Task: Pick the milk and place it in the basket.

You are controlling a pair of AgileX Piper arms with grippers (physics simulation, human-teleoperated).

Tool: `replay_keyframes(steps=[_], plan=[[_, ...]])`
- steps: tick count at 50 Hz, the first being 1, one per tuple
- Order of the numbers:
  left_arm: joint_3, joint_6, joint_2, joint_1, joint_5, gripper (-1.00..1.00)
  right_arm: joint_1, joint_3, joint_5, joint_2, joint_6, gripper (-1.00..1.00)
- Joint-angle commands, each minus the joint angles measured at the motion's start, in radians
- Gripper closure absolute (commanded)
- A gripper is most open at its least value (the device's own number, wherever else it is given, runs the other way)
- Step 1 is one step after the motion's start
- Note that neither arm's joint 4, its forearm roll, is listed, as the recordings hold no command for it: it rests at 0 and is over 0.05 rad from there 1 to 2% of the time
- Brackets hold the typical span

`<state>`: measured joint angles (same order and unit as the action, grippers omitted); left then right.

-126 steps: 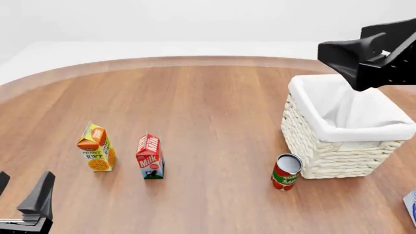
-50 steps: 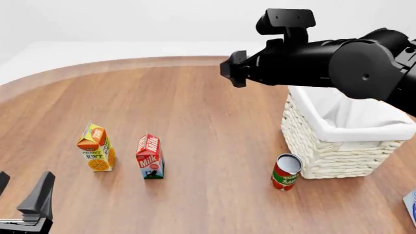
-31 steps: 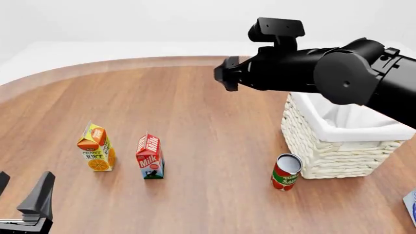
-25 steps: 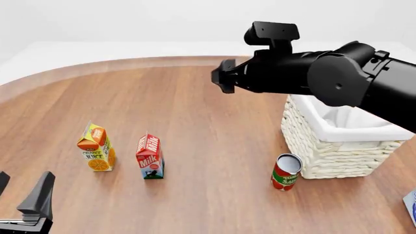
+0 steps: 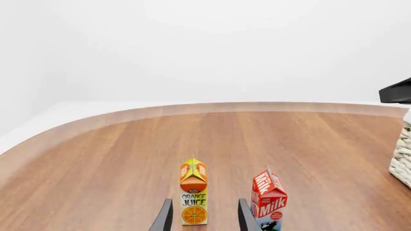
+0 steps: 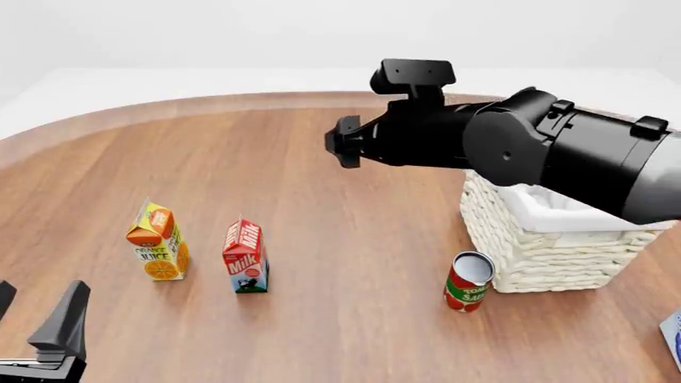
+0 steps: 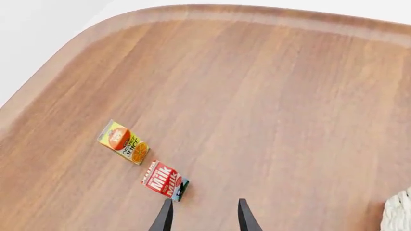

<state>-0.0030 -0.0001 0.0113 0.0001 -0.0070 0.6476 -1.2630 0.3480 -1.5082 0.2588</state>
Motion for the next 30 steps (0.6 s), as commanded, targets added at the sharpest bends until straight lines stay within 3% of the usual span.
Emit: replay_keyframes(steps=[1, 30], plan=[[0.000, 0.000, 0.000, 0.000, 0.000, -1.00, 0.018, -0.009, -0.020, -0.035, -0.006, -1.00], [0.000, -0.001, 0.000, 0.000, 0.000, -1.00, 0.034, -0.022, -0.051, -0.099, -0.047, -1.00]])
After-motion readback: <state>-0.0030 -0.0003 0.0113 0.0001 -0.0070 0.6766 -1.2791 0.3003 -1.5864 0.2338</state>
